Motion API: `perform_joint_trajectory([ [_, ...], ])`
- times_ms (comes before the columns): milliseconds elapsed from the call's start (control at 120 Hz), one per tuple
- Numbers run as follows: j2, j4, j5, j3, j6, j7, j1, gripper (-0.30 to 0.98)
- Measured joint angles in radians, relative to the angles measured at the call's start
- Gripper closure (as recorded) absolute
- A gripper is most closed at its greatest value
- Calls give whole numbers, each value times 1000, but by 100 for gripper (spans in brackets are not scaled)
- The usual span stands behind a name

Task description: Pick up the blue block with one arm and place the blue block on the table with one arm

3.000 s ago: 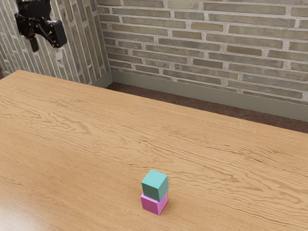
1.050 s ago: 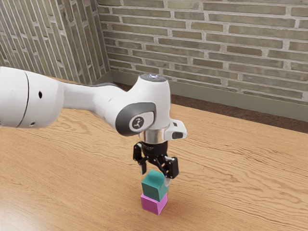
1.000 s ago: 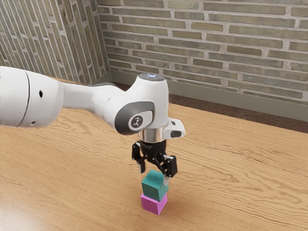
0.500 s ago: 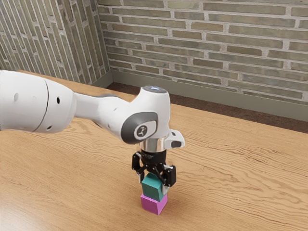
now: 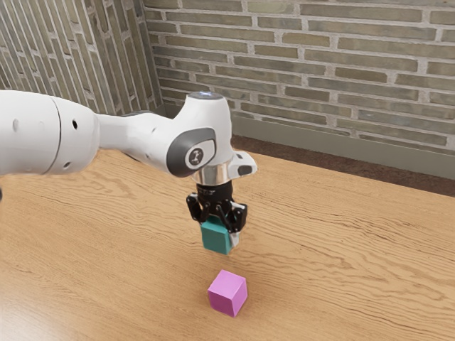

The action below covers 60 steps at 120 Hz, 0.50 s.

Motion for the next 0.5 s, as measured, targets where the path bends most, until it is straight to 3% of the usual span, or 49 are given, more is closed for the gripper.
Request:
perform_joint_trajectory([
  [283,47,5,23,0,-4,8,155,35],
  [467,110,3,18,-4,-3,9,176,35],
  [500,112,3,19,-6,-3,11,179,30],
])
